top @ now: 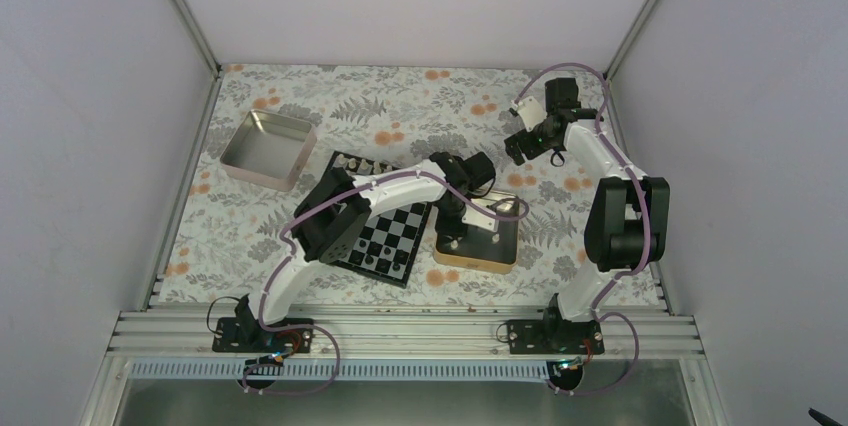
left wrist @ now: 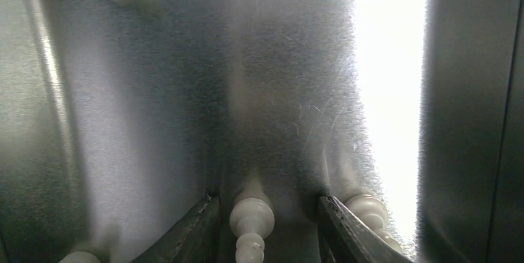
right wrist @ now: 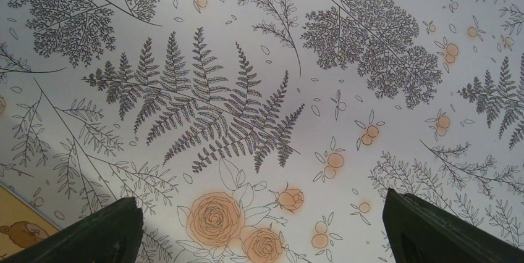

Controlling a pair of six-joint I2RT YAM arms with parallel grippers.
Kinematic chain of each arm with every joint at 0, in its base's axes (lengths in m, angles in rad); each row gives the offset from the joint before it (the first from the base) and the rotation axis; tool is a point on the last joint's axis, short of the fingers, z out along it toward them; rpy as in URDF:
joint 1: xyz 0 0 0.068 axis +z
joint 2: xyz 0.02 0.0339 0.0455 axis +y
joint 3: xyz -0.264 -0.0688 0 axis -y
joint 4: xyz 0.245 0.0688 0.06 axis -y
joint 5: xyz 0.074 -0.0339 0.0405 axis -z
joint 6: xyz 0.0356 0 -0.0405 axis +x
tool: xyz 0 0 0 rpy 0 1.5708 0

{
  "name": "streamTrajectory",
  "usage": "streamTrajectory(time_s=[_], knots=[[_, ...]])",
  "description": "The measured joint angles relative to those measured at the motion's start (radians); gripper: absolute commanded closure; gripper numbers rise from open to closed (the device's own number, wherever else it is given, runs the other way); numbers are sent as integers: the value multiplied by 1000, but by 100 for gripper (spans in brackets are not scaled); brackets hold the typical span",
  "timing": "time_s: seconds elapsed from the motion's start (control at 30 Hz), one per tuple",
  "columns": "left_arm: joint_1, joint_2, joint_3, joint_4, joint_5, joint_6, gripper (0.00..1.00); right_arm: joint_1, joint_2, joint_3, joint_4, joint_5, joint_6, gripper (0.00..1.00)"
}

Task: Set up the chess pieces on the board
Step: Pick up the chess piece from the storage box.

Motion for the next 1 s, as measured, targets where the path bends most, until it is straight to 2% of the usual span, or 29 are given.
streamTrajectory(time_s=[0.37, 0.53, 1.0], knots=[[0, 0, -5, 28, -16, -2, 81, 0, 0, 0, 0, 0, 0, 0], [0, -2, -8, 36, -23, 0, 85, 0, 0, 0, 0, 0, 0, 0], [0, -65, -1, -16, -98, 0, 87, 0, 0, 0, 0, 0, 0, 0]])
